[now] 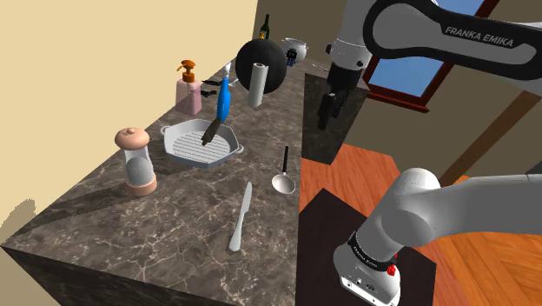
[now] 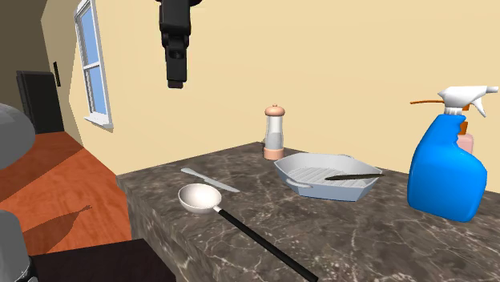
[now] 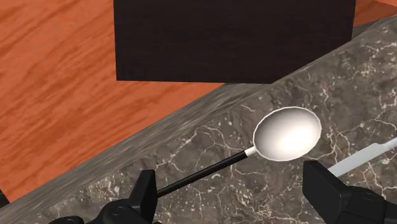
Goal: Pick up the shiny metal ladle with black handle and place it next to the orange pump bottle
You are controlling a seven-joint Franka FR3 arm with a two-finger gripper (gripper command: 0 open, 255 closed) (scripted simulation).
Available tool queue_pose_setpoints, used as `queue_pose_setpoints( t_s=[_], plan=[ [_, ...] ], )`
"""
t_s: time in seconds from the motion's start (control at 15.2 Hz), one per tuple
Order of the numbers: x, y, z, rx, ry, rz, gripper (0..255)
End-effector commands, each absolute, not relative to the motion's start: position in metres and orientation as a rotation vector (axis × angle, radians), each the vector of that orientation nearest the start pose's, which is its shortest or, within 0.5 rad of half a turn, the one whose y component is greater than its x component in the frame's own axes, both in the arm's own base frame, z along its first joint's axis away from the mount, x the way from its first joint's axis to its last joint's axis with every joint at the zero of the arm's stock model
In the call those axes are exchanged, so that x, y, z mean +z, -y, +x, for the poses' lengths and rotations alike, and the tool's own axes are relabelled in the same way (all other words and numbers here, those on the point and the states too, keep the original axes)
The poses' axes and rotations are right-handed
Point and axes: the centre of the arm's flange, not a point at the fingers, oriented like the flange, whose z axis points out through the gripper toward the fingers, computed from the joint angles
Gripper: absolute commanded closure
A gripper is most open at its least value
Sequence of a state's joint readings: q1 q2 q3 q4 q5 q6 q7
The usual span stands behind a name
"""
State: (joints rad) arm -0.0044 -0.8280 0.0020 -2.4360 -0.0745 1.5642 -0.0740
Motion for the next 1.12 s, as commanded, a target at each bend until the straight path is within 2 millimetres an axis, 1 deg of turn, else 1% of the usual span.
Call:
queue_pose_setpoints(
  t_s=[0.0, 0.26, 0.53, 0.86, 1.06],
  plan=[
    [0.565, 0.009, 0.293, 0.075, 0.116, -3.213, 0],
    [0.515, 0.005, 0.301, -0.004, -0.338, -3.173, 0],
    [0.466, 0.004, 0.312, -0.082, -0.777, -3.067, 0],
    [0.406, 0.006, 0.331, -0.175, -1.293, -2.848, 0],
    [0.373, 0.009, 0.342, -0.224, -1.557, -2.688, 0]
  ],
)
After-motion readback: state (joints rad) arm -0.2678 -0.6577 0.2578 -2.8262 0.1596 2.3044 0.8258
